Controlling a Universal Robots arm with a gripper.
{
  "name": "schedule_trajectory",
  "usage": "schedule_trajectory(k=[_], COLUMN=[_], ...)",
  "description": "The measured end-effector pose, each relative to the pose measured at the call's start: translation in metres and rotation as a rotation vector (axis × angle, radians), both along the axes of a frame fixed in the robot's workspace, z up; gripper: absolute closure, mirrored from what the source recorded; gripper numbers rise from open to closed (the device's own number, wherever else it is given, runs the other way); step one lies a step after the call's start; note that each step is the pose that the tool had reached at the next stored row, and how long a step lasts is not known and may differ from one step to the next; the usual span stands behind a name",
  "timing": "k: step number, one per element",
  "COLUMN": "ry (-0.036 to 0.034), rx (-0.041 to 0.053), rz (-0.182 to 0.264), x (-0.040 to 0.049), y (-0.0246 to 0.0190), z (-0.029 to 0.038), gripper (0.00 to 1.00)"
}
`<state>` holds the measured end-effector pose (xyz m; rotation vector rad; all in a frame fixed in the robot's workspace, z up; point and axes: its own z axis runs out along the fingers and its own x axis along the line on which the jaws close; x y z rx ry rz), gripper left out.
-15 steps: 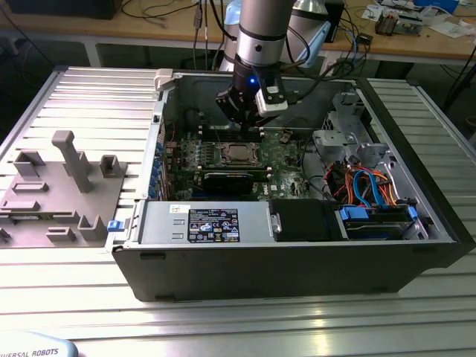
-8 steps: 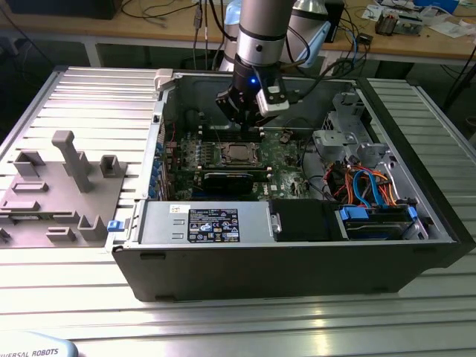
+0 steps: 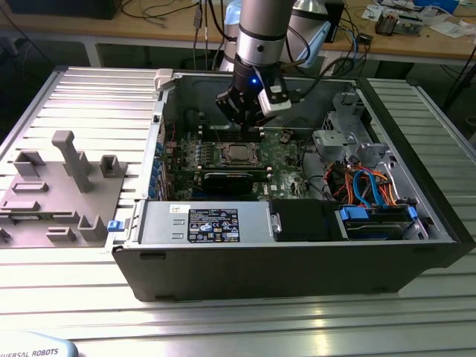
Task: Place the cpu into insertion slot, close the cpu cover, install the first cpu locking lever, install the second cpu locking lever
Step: 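Install the first cpu locking lever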
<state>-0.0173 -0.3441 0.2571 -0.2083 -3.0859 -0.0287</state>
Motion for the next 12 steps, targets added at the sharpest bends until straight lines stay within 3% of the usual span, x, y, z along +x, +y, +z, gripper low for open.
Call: schedule_trajectory(k=[12], ry=[-0.0002], rx=[0.0000], rz=[0.071], x=[0.0000], y=[0.0000], z=[0.0000], gripper=[0.89])
